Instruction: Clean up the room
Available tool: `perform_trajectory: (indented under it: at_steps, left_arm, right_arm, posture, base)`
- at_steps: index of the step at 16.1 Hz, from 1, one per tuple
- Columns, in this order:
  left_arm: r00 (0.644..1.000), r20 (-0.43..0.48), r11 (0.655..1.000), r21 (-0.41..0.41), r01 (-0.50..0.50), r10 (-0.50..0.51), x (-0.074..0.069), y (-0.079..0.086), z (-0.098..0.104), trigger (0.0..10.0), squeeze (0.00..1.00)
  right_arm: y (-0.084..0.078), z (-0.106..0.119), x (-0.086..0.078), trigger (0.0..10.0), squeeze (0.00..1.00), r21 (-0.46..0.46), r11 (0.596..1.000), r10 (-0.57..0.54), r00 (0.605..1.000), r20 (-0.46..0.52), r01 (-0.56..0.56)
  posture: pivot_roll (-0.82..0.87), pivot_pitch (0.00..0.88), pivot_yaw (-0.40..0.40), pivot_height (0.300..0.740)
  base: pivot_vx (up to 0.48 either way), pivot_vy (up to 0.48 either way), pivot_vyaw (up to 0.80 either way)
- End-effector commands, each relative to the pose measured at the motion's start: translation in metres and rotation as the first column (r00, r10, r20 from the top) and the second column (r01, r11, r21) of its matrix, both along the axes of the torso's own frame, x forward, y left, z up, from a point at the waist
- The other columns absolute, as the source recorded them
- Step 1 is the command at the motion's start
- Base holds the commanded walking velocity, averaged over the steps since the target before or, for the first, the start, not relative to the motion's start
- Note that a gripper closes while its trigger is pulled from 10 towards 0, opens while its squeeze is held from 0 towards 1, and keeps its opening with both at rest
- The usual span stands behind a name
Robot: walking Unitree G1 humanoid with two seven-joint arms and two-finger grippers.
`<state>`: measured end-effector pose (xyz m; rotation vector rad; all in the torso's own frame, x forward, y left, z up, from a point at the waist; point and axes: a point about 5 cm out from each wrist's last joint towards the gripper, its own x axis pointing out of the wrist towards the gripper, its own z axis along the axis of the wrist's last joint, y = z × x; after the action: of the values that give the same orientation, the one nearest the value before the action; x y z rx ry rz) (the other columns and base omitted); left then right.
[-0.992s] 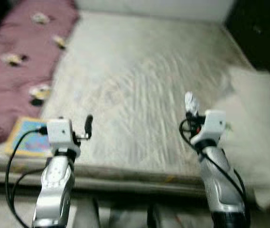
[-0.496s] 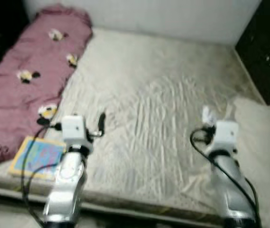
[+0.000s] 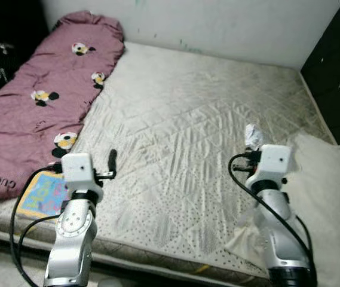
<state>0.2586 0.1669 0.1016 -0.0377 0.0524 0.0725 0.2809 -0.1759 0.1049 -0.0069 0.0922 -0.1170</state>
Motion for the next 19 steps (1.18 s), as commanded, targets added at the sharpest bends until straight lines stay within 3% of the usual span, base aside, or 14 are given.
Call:
perform_trajectory:
  at_steps: [1,5,19]
  left_arm:
    - [1.0,-0.011,1.0,-0.005,0.007,-0.007,0.0002,-0.001,-0.0008,10.0,0.0]
    - [1.0,0.006,1.0,0.013,0.024,-0.024,0.0066,-0.0039,0.004,10.0,0.0]
    - [1.0,0.007,1.0,0.014,0.023,-0.023,0.0069,-0.004,0.0042,10.0,0.0]
  right_arm:
    - [-0.0013,-0.001,0.0005,10.0,0.0,-0.005,1.0,-0.017,1.0,-0.014,0.017]
    - [0.0,0.0012,0.0055,10.0,0.0,0.015,1.0,-0.012,1.0,-0.01,0.012]
    - [0.0021,0.002,0.006,10.0,0.0,0.025,1.0,0.009,1.0,-0.006,-0.009]
  posture:
    - [-0.01,0.022,-0.082,0.74]
    - [-0.01,0.022,-0.089,0.74]
    - [-0.01,0.021,-0.089,0.74]
  base:
    - [0.0,0.0,0.0]
    - [0.0,0.0,0.0]
    - [0.0,0.0,0.0]
